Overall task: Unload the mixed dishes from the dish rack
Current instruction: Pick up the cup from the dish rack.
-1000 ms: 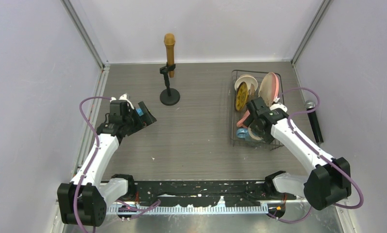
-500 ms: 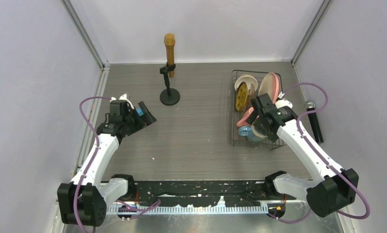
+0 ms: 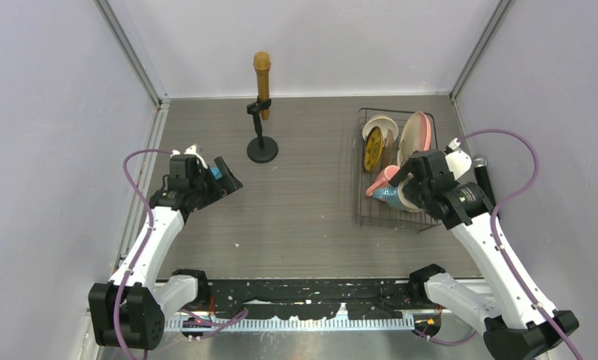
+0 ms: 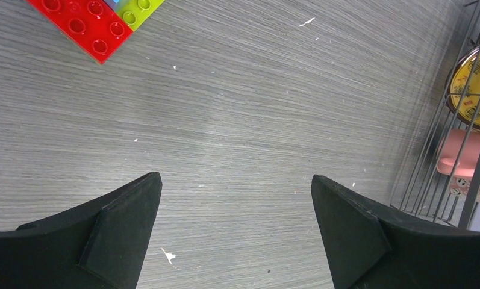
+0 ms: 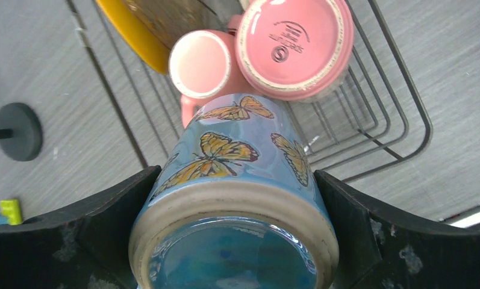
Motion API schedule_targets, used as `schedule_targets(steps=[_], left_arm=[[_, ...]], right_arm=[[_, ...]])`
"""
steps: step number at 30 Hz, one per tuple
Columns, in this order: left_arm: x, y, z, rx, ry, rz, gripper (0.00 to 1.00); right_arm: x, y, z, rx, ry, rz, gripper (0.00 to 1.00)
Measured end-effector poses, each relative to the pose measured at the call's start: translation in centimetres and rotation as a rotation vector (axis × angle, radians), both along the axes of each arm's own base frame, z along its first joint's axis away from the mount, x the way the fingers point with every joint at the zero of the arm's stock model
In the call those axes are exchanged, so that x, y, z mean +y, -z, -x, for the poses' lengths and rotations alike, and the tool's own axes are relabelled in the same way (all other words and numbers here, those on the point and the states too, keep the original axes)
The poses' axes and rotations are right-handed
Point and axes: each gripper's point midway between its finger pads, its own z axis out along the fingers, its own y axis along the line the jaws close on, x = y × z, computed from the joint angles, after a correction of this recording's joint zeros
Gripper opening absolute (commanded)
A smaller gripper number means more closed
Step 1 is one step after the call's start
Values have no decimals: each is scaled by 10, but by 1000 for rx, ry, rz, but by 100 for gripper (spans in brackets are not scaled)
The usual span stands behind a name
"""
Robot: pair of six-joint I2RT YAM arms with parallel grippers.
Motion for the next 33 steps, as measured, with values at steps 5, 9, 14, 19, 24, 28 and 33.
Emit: schedule_targets(steps=[5,9,14,19,24,28,33], left_arm=[[-3,-1,1,1,11,16,99],[-7,-4,2,-2,17,38,99],[-15,-13,1,-22,22,93,99],[-38,-30,-4,-61,49,252,99],[-71,-60,-13,-148,111,501,99],[-110,-77,-3,-181,198,623,99],[-156,-103,14,-206,312,726,99]], right_arm=[[8,-24,-7,-127,-51,-50,39],[16,-37,-15,-237,-82,-98,38],[30,-38,-25,-361,-136,-164,37],[50,-30,-48,-450,-191,-220,36],[75,-27,-71,-512,-243,-278,36],[104,-29,-84,-567,-308,-317,36],[156,-33,-84,-633,-433,-322,35]])
